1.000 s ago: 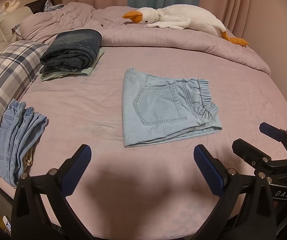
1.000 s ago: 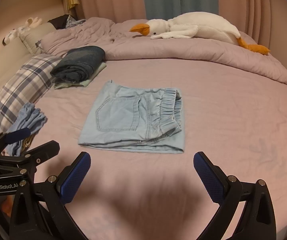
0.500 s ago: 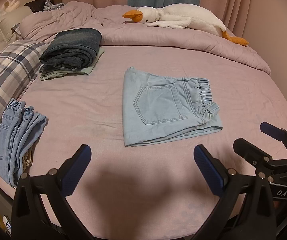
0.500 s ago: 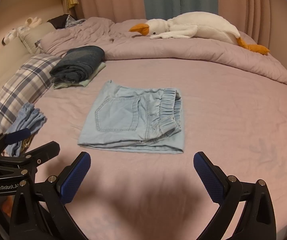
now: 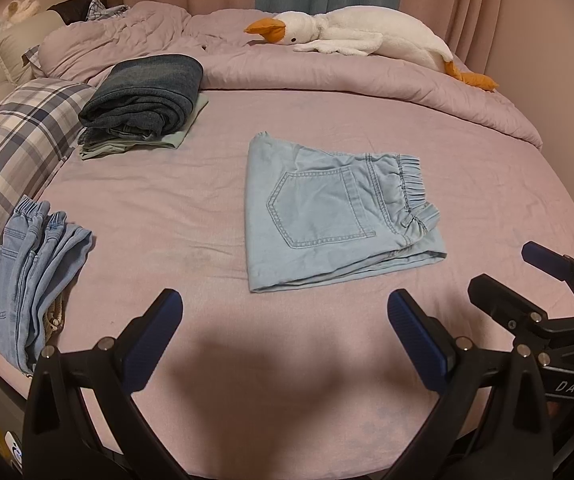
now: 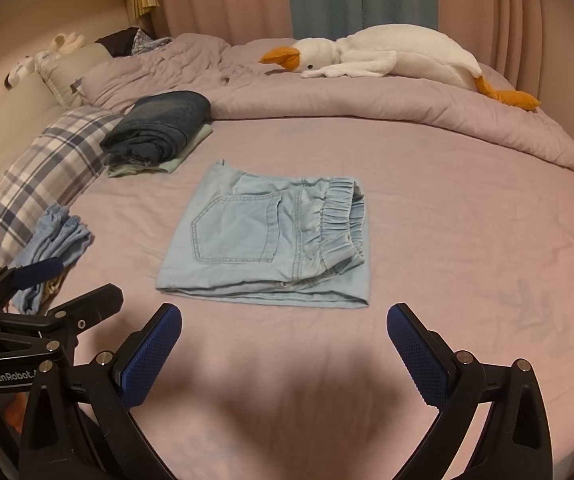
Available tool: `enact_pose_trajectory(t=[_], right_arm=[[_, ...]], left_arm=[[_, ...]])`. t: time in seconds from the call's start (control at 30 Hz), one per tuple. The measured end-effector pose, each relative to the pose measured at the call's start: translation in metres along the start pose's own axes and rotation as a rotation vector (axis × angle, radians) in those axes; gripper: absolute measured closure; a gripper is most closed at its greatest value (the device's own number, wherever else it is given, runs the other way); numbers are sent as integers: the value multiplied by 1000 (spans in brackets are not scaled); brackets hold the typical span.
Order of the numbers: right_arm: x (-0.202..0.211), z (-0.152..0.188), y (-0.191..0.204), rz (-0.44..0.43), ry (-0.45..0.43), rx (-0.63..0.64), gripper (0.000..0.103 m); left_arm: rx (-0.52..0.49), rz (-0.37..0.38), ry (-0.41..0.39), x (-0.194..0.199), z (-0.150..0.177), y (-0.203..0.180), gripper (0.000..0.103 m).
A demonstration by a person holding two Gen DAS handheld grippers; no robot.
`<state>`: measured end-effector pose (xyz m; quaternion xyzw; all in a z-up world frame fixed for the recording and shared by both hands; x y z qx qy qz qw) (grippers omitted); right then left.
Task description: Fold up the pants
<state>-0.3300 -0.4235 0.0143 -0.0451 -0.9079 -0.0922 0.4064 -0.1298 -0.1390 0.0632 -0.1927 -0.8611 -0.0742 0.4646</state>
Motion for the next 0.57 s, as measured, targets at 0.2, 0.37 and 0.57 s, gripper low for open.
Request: enact_pose_trajectory(t=[0.2,0.37,0.57], right_arm=[[0,0,0,-1,4,0,1],[-1,0,0,-1,5,0,1],[-1,-1,-1,0,6,0,1]], left_arm=[[0,0,2,-1,0,1,0],[0,2,3,-3,-1,3,0],[0,6,6,-5,-1,4,0]])
Point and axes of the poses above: each gripper's, at about its wrist camera, not at the fingertips, and x roughly against the way its jaws point, y to its left, z to its underside, the point moved 8 cm from there along -x, roughly the way its jaws point, and after that the axes turned 5 degrees about y, right-handed, at the moved point
